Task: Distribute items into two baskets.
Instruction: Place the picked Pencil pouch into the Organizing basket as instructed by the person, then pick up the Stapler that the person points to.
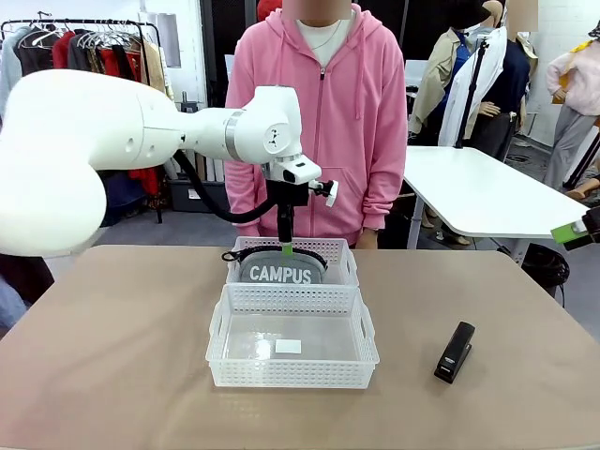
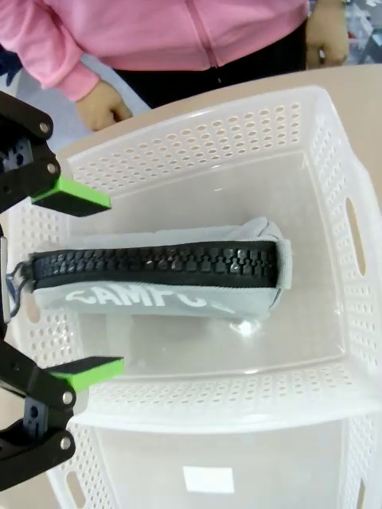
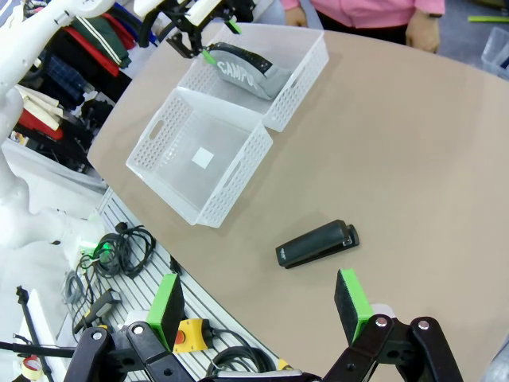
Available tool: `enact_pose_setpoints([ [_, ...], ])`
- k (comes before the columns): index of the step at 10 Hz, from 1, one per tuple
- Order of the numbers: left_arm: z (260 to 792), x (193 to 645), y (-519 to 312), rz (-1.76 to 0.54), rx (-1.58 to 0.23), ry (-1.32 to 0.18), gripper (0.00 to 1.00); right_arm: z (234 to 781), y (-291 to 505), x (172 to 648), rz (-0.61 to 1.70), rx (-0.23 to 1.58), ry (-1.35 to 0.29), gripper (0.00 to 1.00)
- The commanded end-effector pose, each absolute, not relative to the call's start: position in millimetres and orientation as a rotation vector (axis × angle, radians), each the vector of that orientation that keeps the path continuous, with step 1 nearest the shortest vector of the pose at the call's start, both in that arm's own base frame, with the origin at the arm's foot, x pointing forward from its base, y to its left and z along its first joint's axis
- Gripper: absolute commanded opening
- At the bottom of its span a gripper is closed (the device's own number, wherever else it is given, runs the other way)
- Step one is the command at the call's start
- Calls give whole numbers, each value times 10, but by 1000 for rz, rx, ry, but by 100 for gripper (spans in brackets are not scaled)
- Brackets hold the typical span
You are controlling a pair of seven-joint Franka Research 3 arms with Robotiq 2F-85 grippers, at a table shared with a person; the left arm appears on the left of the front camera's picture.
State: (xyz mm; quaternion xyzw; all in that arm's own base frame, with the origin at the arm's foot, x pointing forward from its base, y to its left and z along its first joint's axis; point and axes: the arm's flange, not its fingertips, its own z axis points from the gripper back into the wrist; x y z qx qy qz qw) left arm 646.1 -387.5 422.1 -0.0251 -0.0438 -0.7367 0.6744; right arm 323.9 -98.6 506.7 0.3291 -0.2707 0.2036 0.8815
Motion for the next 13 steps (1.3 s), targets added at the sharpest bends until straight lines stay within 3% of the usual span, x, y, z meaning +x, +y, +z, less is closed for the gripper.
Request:
enact_pose_setpoints([
  [1, 4296, 6243, -3710, -1602, -69, -76, 100, 5081, -987, 3249, 432, 695, -579, 100],
  [13, 4343, 6377, -3794, -1619, -51, -83, 100, 5081, -987, 3249, 432, 695, -579, 100],
])
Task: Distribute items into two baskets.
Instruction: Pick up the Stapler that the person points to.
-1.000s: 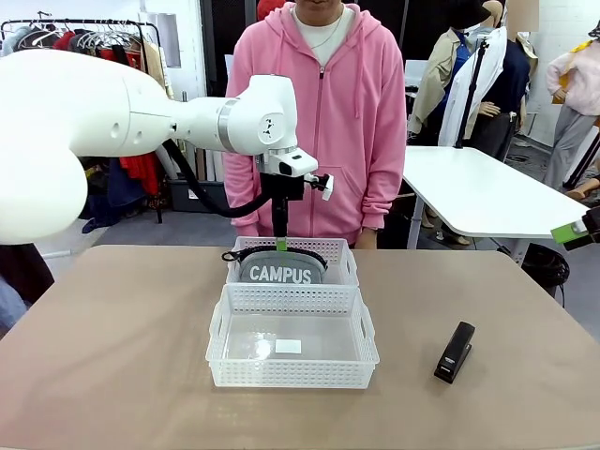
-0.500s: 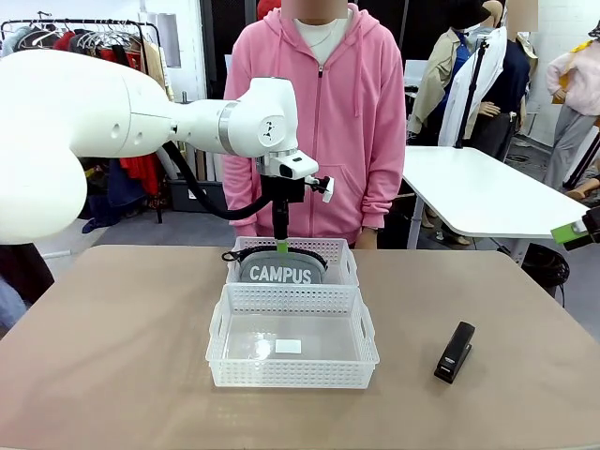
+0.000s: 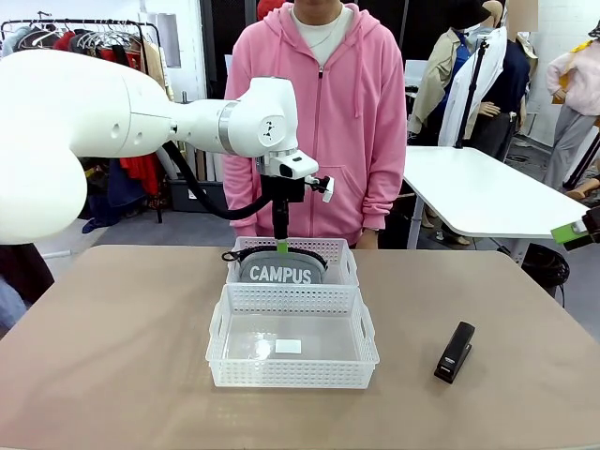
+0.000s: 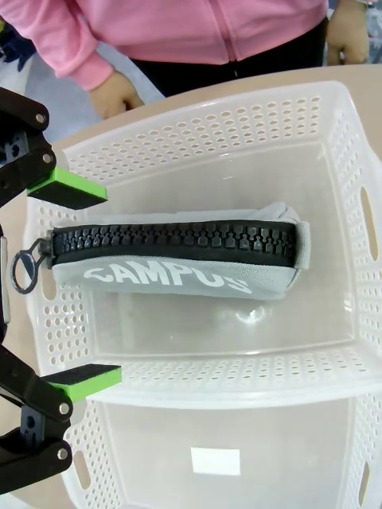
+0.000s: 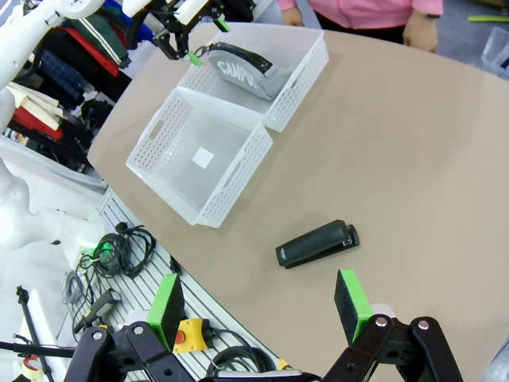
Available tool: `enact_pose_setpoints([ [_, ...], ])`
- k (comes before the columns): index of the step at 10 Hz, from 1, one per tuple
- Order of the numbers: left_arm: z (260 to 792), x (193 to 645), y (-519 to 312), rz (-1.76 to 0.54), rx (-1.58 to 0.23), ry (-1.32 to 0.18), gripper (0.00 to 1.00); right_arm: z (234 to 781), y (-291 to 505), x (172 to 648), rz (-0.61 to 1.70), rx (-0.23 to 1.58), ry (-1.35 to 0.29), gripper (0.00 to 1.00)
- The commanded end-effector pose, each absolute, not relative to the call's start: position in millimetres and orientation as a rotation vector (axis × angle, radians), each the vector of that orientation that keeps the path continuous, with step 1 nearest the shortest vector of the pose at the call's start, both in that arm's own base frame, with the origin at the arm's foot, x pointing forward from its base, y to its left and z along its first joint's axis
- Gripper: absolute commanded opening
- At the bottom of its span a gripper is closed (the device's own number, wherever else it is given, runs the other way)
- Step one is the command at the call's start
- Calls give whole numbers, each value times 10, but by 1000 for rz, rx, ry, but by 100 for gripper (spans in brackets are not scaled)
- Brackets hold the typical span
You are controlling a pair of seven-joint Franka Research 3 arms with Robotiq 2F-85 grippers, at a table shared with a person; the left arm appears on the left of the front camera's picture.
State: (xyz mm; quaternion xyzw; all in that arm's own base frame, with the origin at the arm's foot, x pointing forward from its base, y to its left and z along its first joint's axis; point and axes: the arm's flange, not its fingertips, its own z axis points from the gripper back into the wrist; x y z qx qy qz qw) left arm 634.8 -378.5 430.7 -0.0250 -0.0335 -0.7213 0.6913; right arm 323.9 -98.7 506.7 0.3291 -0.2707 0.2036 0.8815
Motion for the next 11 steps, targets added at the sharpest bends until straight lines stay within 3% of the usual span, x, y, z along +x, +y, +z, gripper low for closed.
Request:
enact_pose_setpoints([
  [1, 4343, 6377, -3794, -1619, -51, -83, 100, 5081, -987, 3249, 432, 695, -579, 100],
  [3, 4307, 6348, -3785, -1612, -56, -75, 100, 5081, -987, 3249, 432, 695, -579, 100],
  [8, 5115, 5626, -2870, -1373, -148, -273, 100, 5081, -987, 3249, 432, 695, -579, 100],
  [11, 5399, 5256, -2241, -1168, -235, -288, 100, 5081, -987, 3249, 432, 695, -579, 100],
])
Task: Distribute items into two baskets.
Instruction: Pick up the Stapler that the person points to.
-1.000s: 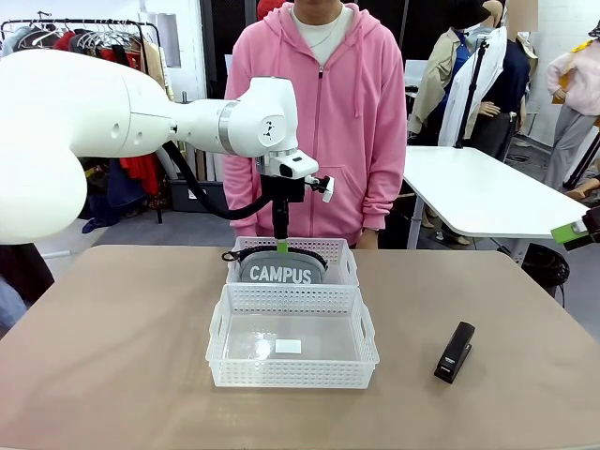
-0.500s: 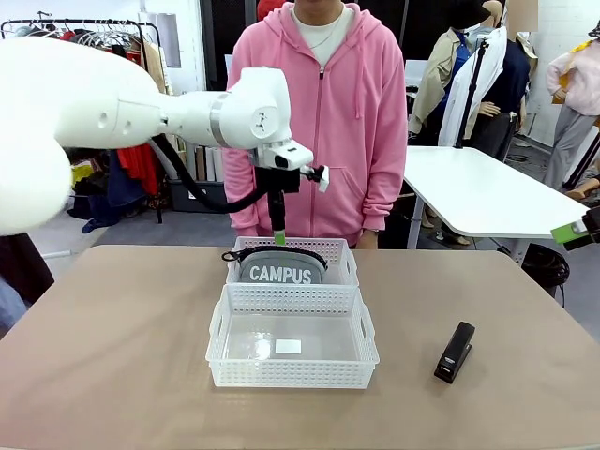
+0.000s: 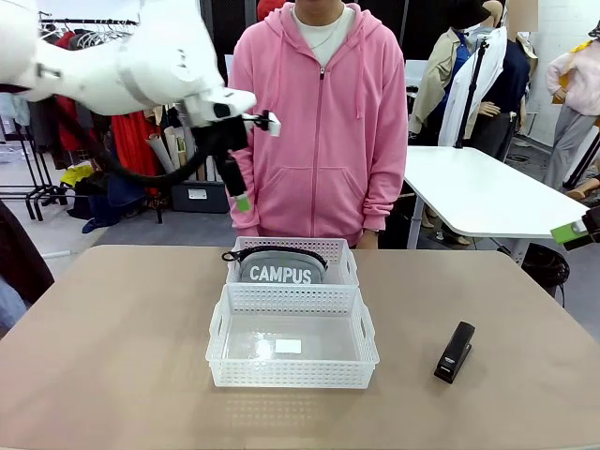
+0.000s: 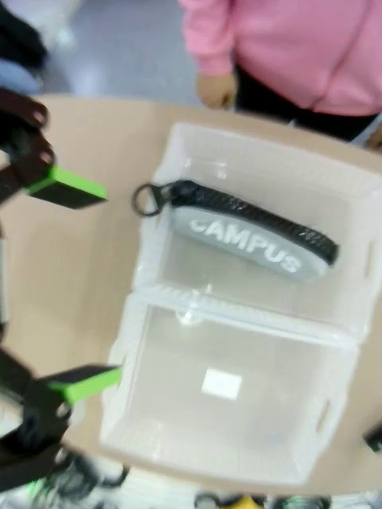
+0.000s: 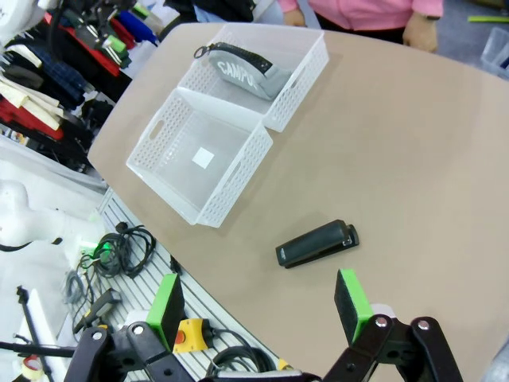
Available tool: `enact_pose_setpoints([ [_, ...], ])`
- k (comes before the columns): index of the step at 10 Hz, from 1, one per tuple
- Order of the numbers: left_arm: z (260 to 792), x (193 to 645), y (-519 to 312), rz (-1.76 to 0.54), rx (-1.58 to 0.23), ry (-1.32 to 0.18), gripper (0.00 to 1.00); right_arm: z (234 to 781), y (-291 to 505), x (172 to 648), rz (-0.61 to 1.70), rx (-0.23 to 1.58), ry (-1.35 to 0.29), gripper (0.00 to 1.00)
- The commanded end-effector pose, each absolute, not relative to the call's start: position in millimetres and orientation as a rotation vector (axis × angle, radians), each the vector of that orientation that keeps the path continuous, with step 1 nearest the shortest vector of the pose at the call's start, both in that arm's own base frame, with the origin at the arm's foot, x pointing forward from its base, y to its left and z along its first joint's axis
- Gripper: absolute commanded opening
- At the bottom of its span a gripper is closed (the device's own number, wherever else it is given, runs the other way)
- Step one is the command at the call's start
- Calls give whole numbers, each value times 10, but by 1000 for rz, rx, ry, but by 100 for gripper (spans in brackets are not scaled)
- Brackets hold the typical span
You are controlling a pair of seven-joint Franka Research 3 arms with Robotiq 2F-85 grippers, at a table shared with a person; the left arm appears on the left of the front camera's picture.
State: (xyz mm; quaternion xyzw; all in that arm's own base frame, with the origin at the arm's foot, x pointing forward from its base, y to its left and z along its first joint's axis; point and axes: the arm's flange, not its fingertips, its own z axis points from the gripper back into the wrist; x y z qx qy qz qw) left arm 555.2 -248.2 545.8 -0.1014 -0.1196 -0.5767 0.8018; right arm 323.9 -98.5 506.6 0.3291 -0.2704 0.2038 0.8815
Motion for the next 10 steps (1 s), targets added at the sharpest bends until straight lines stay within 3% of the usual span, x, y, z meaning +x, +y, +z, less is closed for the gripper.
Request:
enact_pose_setpoints([
  [1, 5509, 5190, -2006, -1129, -276, -312, 100, 5081, -987, 3249, 432, 695, -579, 100],
  [5, 5447, 4903, -1043, -983, -377, -323, 100, 5081, -987, 3249, 432, 695, -579, 100],
  [10, 5124, 4210, -15, -928, -555, -495, 100, 5081, -987, 3249, 432, 695, -579, 100],
])
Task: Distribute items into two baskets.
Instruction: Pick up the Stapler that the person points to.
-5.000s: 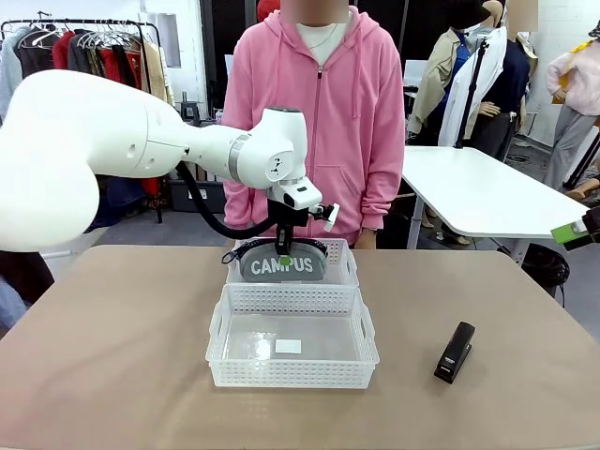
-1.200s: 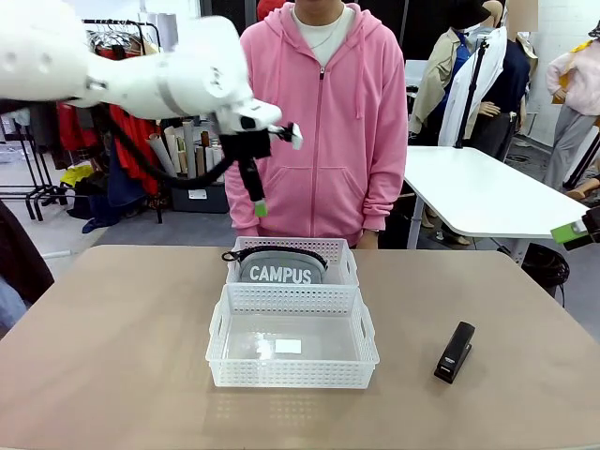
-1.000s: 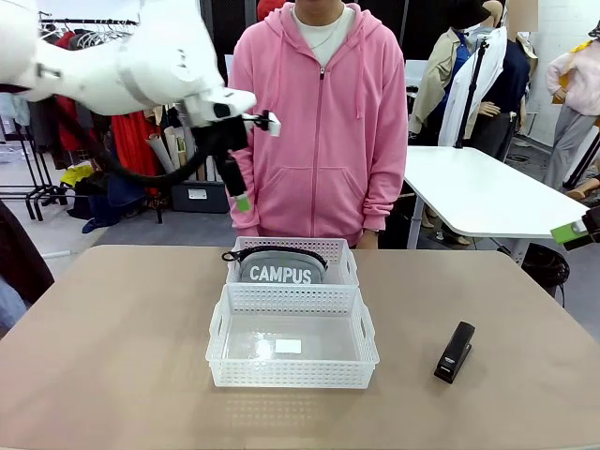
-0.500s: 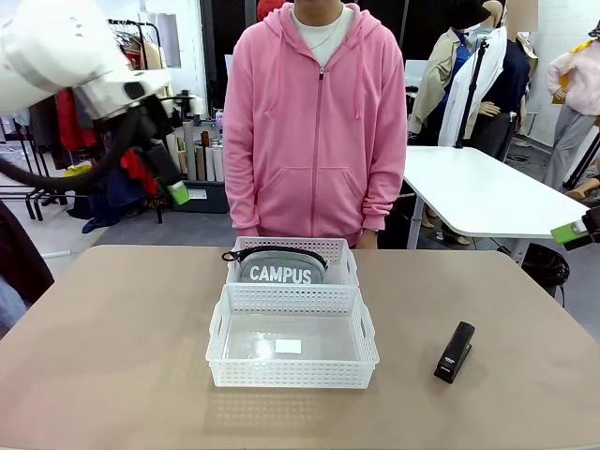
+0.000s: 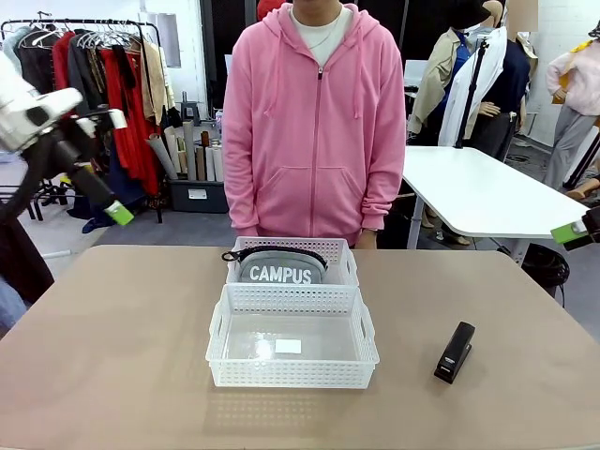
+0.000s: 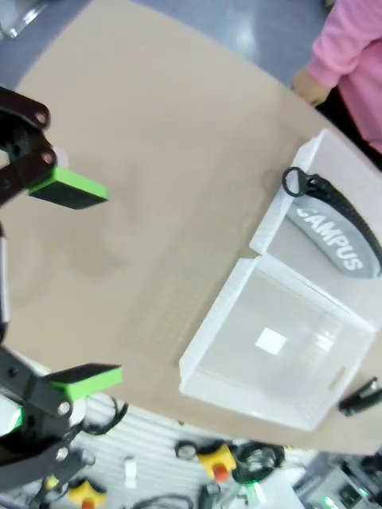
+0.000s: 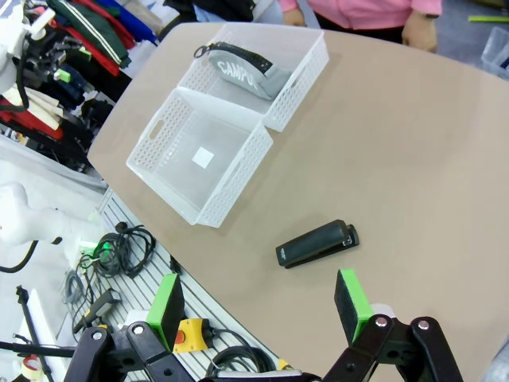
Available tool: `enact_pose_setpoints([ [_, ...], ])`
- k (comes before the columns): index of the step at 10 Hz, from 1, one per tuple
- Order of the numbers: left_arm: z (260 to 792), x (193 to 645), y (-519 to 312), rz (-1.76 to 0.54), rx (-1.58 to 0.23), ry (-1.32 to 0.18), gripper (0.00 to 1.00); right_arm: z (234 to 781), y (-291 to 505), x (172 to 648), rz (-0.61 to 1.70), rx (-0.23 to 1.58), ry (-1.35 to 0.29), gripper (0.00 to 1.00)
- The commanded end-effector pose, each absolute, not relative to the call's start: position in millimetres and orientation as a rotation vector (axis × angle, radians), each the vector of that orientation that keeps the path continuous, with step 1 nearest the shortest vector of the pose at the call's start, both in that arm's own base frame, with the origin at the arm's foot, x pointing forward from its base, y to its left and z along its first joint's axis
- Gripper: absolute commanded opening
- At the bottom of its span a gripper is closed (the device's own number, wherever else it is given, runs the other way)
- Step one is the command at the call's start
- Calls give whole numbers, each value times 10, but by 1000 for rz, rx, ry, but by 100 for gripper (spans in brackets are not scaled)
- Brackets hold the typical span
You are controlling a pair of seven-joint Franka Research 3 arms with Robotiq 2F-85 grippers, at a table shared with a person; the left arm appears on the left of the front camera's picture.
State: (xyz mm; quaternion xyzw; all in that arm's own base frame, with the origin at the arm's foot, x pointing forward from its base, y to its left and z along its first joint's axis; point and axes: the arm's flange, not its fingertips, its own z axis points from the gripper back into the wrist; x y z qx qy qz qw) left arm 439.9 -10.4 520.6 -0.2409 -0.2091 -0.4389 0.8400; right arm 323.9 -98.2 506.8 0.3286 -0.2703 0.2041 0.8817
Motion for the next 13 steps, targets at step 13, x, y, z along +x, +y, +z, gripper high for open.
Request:
enact_pose_setpoints([
  [13, 5029, 3931, 214, -902, -560, -556, 100, 5081, -987, 3249, 432, 695, -579, 100],
])
